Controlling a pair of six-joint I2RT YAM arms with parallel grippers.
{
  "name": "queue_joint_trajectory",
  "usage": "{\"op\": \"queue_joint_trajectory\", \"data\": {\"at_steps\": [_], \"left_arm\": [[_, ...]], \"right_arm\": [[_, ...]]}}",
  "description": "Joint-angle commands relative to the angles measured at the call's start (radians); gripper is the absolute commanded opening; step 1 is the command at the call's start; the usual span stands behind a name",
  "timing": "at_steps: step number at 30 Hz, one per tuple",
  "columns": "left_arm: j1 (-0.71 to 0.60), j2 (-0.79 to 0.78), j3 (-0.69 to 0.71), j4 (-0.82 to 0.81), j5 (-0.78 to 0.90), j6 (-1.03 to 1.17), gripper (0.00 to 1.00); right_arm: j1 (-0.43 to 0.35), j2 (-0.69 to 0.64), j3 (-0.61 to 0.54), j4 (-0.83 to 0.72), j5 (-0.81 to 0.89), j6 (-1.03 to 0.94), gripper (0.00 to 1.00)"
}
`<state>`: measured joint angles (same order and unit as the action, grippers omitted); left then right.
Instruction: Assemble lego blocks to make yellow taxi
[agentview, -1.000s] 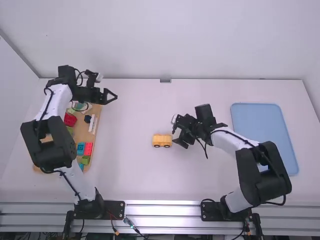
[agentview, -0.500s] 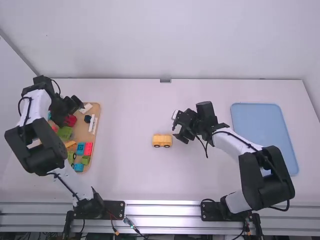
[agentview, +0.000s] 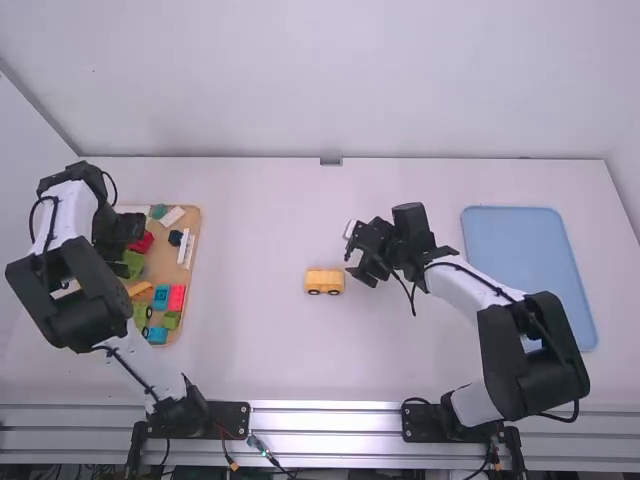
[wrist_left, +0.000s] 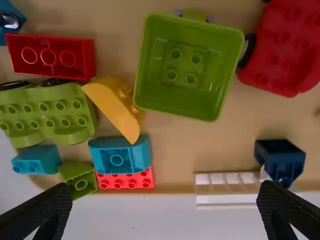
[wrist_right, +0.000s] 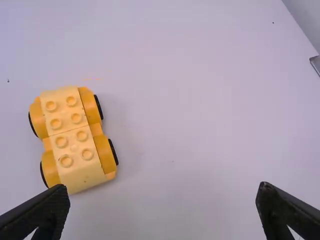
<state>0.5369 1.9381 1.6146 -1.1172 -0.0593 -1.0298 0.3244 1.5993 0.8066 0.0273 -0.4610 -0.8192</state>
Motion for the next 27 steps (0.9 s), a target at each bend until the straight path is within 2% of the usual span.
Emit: {"op": "queue_joint_trajectory", "data": {"at_steps": [1, 8, 11, 18, 21, 27], "left_arm": [[0.007, -0.003, -0.025, 0.008, -0.039, -0.045, 0.99], [0.006, -0.003, -0.124, 0.126, -0.022, -0.001, 0.99], [0.010, -0.003, -0.160, 0.147, -0.007, -0.002, 0.89], [0.034, -0.003, -0.174, 0.130, -0.009, -0.004, 0.85], [0.040, -0.003, -0.190, 0.128, -0.010, -0.049, 0.92], [0.043, -0.003, -0.230, 0.138, -0.010, -0.055, 0.91]], "right_arm": [[0.004, -0.017, 0.012, 0.003, 0.002, 0.000, 0.99], [0.004, -0.017, 0.012, 0.023, 0.002, 0.003, 0.99], [0.003, -0.017, 0.012, 0.026, 0.002, 0.000, 0.99], [0.003, -0.017, 0.012, 0.026, 0.002, 0.000, 0.99], [0.004, -0.017, 0.012, 0.026, 0.003, 0.000, 0.99], [0.003, -0.017, 0.012, 0.025, 0.002, 0.000, 0.99]]}}
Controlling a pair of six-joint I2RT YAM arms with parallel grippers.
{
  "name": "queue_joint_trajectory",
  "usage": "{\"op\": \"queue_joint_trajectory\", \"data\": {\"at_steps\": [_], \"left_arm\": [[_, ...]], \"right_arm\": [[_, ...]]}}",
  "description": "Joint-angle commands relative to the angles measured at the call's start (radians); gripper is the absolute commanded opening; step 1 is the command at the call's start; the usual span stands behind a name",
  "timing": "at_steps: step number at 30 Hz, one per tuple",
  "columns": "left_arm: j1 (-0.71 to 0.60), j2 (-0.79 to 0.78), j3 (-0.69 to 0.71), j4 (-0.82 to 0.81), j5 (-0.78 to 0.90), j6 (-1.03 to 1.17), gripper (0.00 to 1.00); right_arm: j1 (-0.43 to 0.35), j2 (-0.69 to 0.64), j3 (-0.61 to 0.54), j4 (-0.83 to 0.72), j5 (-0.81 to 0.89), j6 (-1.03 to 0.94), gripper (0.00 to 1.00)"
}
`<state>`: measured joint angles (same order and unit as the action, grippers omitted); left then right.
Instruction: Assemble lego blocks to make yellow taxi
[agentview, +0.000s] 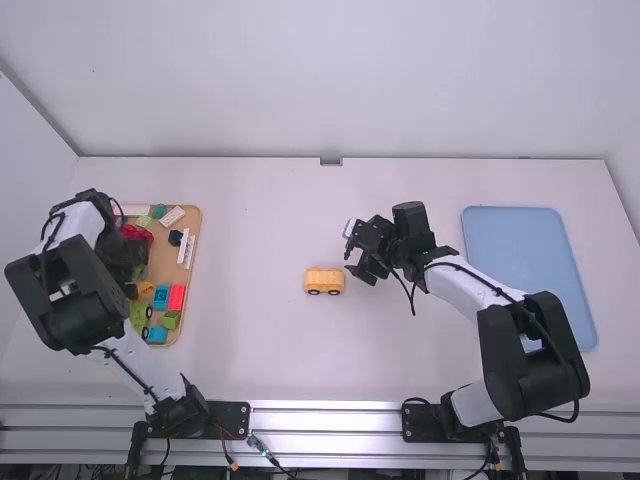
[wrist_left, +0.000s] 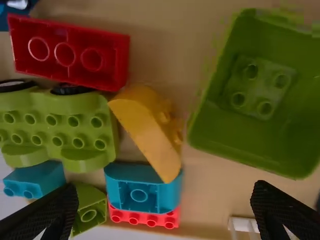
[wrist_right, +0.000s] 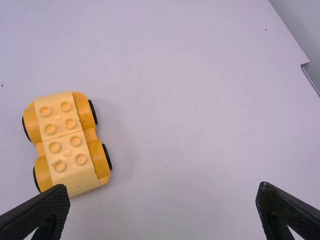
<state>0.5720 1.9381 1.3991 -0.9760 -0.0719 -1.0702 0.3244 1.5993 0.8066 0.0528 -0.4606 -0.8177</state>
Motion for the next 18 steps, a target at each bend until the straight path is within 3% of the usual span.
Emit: {"op": "queue_joint_trajectory", "data": {"at_steps": [1, 6, 10, 18], "left_arm": [[0.006, -0.003, -0.024, 0.009, 0.004, -0.015, 0.91], [0.009, -0.003, -0.058, 0.057, 0.003, -0.014, 0.86], [0.009, -0.003, -0.095, 0.119, 0.005, -0.014, 0.70], [0.010, -0.003, -0.147, 0.187, 0.008, -0.015, 0.66]], "right_arm": [[0.004, -0.017, 0.012, 0.000, 0.002, -0.002, 0.99], [0.003, -0.017, 0.012, 0.000, 0.002, -0.002, 0.99], [0.003, -0.017, 0.012, -0.001, 0.002, -0.002, 0.99], [-0.002, -0.017, 0.012, 0.000, 0.002, -0.003, 0.99]]}}
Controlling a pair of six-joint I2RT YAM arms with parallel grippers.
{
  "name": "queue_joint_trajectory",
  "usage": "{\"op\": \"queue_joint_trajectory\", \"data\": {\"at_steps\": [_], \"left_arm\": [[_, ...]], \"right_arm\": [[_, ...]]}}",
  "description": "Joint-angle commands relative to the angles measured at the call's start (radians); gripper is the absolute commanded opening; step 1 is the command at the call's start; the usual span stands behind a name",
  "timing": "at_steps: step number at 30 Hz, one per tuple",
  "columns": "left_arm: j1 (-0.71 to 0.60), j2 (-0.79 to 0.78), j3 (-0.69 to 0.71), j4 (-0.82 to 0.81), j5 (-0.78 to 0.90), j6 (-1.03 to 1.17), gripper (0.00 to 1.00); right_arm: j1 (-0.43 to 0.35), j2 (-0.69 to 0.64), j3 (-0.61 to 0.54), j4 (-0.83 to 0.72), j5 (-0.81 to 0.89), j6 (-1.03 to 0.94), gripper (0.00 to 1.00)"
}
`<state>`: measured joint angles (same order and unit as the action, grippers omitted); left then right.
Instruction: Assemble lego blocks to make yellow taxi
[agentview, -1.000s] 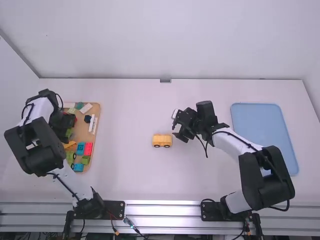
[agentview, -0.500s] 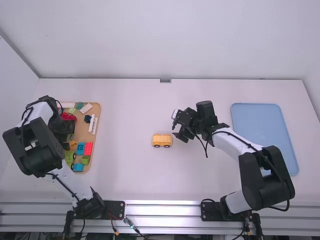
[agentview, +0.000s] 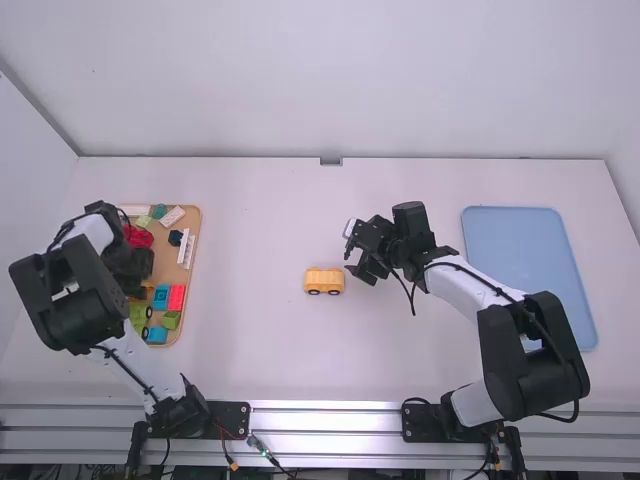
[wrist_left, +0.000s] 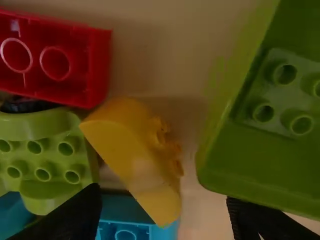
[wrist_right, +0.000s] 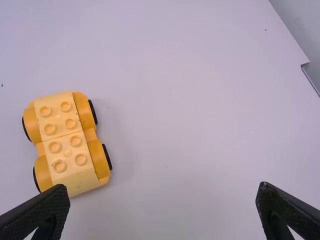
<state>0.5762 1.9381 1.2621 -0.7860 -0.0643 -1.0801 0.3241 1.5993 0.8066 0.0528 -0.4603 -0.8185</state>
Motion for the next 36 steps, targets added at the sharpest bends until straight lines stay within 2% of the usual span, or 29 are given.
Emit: {"op": "queue_joint_trajectory", "data": {"at_steps": [1, 2, 3, 9, 15, 17, 22, 24, 25, 31, 36], "left_arm": [[0.008, -0.003, -0.010, -0.001, -0.004, -0.005, 0.62], [0.006, -0.003, -0.010, 0.001, -0.006, -0.005, 0.61], [0.006, -0.003, -0.010, 0.005, -0.009, -0.005, 0.55], [0.008, -0.003, -0.014, 0.005, -0.043, -0.054, 0.51], [0.007, -0.003, -0.047, 0.051, -0.053, -0.057, 0.53], [0.006, -0.003, -0.061, 0.075, -0.050, -0.057, 0.57], [0.007, -0.003, -0.106, 0.148, -0.046, -0.057, 0.56], [0.005, -0.003, -0.111, 0.158, -0.035, -0.057, 0.53], [0.008, -0.003, -0.112, 0.163, -0.025, -0.057, 0.46], [0.008, -0.003, -0.111, 0.171, -0.031, -0.057, 0.33], [0.009, -0.003, -0.111, 0.171, -0.034, -0.056, 0.30]], "right_arm": [[-0.005, -0.017, 0.012, 0.001, 0.001, -0.001, 0.99], [-0.005, -0.017, 0.012, 0.002, 0.002, -0.002, 0.99], [-0.005, -0.017, 0.012, 0.001, 0.002, -0.001, 0.99], [-0.005, -0.017, 0.012, 0.000, 0.001, -0.001, 0.99], [-0.003, -0.017, 0.012, -0.001, 0.002, -0.001, 0.99], [-0.003, -0.017, 0.012, -0.001, 0.001, -0.001, 0.99], [-0.003, -0.017, 0.012, -0.001, 0.001, -0.001, 0.99], [-0.003, -0.017, 0.012, -0.001, 0.002, -0.001, 0.98], [-0.003, -0.017, 0.012, -0.001, 0.002, -0.001, 0.99], [-0.003, -0.017, 0.012, -0.002, 0.002, -0.001, 0.99], [-0.003, -0.017, 0.012, -0.007, 0.002, -0.001, 0.99]]}}
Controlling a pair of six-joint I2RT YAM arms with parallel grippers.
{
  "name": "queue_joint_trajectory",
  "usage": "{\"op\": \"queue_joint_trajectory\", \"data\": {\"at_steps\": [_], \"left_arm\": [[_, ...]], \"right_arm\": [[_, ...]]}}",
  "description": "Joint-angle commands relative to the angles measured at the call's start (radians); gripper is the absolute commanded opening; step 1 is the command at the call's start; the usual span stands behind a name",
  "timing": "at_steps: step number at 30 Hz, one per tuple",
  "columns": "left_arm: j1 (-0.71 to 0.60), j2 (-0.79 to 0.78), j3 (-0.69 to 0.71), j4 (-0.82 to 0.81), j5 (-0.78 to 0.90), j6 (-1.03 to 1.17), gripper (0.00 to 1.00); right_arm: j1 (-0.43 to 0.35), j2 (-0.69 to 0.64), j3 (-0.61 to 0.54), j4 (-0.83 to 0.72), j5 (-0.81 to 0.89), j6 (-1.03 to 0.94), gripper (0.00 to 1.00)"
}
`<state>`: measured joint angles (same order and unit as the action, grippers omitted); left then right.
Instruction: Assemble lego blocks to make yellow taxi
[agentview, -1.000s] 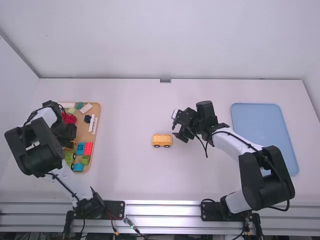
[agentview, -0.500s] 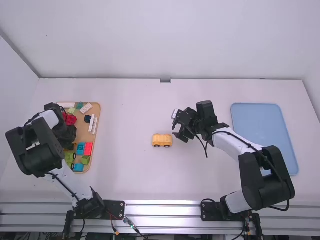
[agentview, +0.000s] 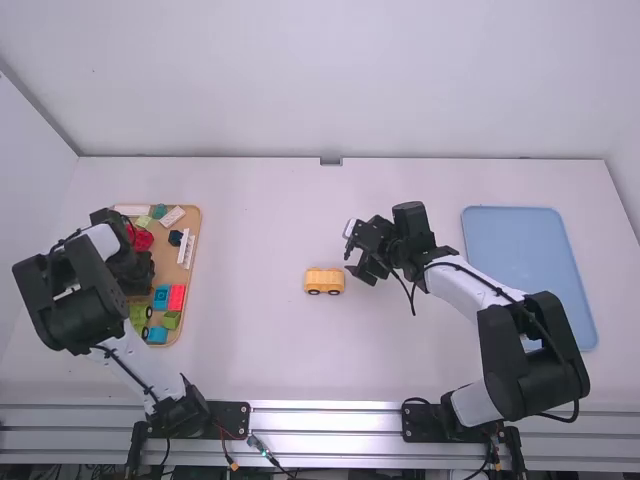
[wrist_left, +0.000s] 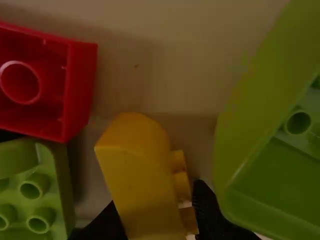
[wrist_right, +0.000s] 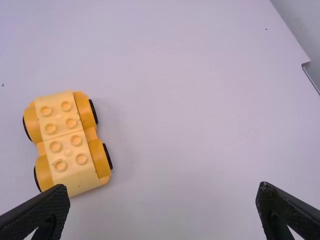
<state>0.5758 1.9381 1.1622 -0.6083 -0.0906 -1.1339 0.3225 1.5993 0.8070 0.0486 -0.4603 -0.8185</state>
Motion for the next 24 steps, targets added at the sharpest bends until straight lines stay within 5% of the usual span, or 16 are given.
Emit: {"op": "queue_joint_trajectory", "data": {"at_steps": [1, 12, 18, 24], "left_arm": [[0.007, -0.003, -0.011, -0.008, -0.008, -0.003, 0.29], [0.005, -0.003, 0.035, -0.045, -0.005, 0.008, 0.26], [0.003, -0.003, 0.092, -0.076, -0.007, 0.081, 0.02], [0.001, -0.003, 0.119, -0.065, -0.007, 0.186, 0.02]], "right_arm": [[-0.002, -0.017, 0.012, -0.004, 0.002, -0.001, 0.99], [-0.002, -0.017, 0.012, -0.001, 0.001, -0.001, 0.99], [-0.002, -0.017, 0.012, -0.004, 0.002, -0.001, 0.99], [-0.002, -0.017, 0.012, 0.000, 0.001, -0.001, 0.99]]}}
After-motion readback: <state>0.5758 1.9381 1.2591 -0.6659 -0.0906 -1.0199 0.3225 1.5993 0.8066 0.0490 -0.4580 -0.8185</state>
